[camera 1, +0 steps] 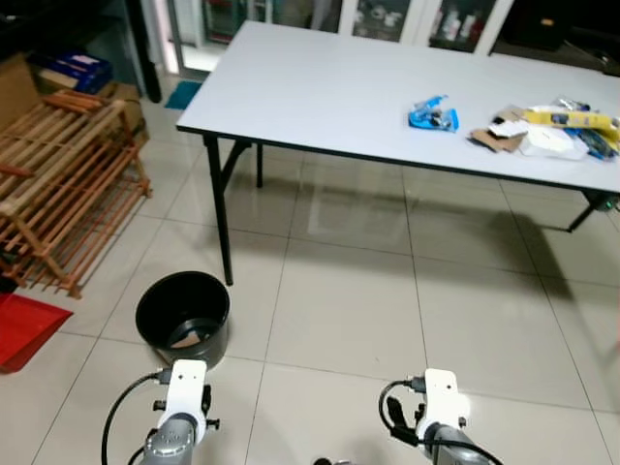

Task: Picking trash to rubbish bin

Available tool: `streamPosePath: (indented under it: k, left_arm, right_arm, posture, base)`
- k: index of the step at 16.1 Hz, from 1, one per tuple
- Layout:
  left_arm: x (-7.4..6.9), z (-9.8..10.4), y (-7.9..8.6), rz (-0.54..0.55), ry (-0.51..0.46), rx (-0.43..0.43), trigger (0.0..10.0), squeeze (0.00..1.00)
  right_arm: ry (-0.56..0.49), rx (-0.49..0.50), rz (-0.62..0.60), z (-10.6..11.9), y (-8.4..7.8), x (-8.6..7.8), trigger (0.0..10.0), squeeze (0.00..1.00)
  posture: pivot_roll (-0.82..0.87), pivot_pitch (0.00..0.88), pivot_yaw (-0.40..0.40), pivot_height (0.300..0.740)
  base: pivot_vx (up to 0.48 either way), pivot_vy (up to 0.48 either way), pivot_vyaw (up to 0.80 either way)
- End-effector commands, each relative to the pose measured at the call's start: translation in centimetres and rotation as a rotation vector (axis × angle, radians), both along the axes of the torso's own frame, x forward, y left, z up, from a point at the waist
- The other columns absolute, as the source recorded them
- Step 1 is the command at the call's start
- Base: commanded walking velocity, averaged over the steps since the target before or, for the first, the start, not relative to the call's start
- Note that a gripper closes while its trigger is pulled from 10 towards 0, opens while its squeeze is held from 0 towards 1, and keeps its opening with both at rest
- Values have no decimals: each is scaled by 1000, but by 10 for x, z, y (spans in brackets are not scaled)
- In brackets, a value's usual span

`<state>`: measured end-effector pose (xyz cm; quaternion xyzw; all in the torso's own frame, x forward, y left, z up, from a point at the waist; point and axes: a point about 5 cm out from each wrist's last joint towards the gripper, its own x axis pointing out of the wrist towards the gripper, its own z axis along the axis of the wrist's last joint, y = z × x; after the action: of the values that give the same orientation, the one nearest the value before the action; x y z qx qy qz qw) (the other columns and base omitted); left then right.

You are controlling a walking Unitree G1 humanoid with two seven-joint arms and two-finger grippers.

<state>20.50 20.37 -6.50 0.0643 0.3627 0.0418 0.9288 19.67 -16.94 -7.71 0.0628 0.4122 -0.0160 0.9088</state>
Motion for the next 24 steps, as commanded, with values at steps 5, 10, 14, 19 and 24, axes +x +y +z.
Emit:
streamPosePath:
  k: [5, 10, 14, 19, 24]
  left_arm:
    - [-1, 0, 3, 13, 8, 21, 10000, 0]
    - [0, 0, 1, 5, 6, 16, 10000, 0]
    - [0, 0, 1, 12, 5, 11, 10000, 0]
    - [0, 0, 2, 21, 8, 7, 10000, 0]
    - [1, 0, 2, 22, 12, 14, 10000, 0]
  right_arm:
    - [8, 0, -3, 0, -2, -1, 10000, 0]
    - [7, 0, -4, 0, -2, 0, 10000, 0]
    - [7, 1, -2, 0, -3, 0, 10000, 0]
    - [-15, 6, -13, 1, -3, 1, 10000, 0]
    - [-12, 4, -16, 1, -4, 0, 10000, 0]
  posture:
    - [7, 51, -81, 740]
    - [5, 48, -82, 740]
    - [6, 52, -81, 740]
    - [6, 52, -82, 740]
    - [6, 53, -81, 740]
  base:
    - [0, -265, -764]
    - [0, 0, -760]
    - [0, 0, -753]
    - [0, 0, -293]
    - [230, 0, 0]
